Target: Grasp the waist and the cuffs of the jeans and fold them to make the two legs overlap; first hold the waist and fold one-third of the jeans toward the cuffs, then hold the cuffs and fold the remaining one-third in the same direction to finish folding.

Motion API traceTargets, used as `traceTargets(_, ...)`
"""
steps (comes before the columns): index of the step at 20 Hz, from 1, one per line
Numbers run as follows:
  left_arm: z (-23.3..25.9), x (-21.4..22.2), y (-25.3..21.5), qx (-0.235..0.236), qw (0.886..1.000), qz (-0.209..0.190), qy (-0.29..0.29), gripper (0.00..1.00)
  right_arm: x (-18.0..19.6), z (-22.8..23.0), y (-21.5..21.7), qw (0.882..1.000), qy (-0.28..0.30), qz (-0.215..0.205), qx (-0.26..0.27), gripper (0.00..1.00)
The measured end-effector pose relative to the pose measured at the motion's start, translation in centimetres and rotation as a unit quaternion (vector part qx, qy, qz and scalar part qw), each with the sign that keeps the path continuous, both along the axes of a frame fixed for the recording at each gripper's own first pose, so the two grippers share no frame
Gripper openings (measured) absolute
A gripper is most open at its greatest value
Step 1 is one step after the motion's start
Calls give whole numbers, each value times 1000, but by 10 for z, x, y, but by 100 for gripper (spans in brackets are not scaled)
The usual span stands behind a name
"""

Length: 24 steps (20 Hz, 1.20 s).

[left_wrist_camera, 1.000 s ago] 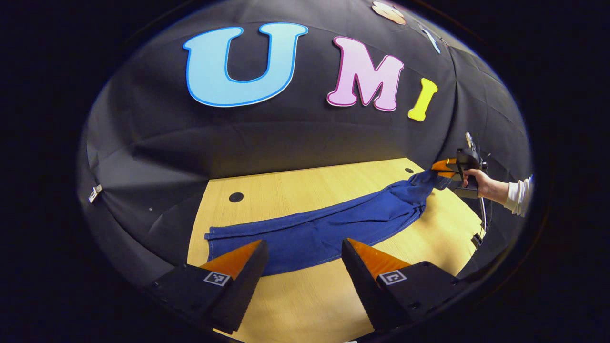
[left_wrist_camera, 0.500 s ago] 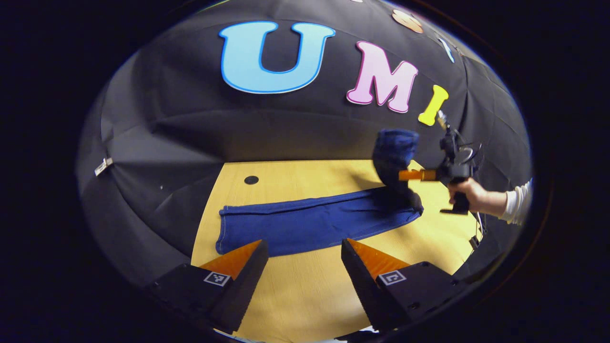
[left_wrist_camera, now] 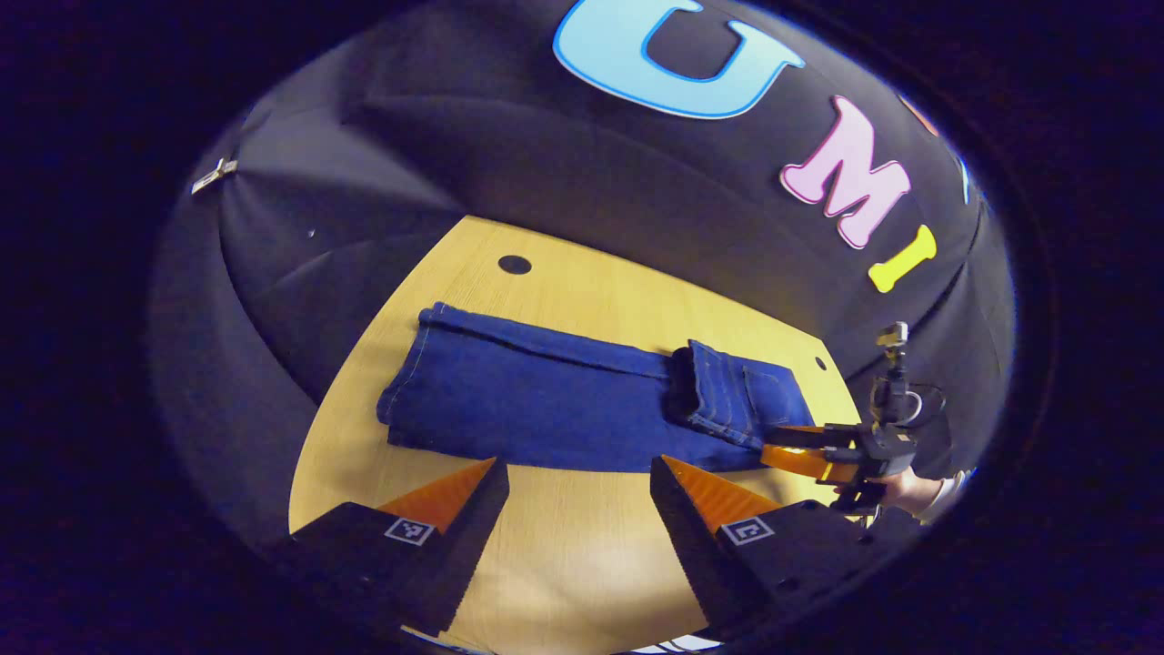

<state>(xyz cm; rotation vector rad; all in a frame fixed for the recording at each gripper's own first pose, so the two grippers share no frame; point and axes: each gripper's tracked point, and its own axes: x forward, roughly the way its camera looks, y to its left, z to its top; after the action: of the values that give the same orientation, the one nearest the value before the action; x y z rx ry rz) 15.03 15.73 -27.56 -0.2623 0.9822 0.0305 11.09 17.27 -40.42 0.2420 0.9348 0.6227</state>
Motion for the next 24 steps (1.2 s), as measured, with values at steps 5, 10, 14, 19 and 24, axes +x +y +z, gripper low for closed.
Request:
traceTargets(5,-34,18,62,22,990,81,111,98,6,71,-38,997,-35,-37,58,93)
traceTargets(10,-56,35,115,76,973,98,194,98,6,80,-102,996,-51,-60,31,94)
traceTargets(14,-80,32,126,82,958,95,256,97,-3,70,-135,996,-35,-85,18,93)
traceTargets(19,-87,28,129,100,947,79,296,98,-8,64,-151,996,-26,-90,4,93)
traceTargets(24,-92,26,125,103,948,78,291,99,-7,67,-150,995,-21,-94,11,93)
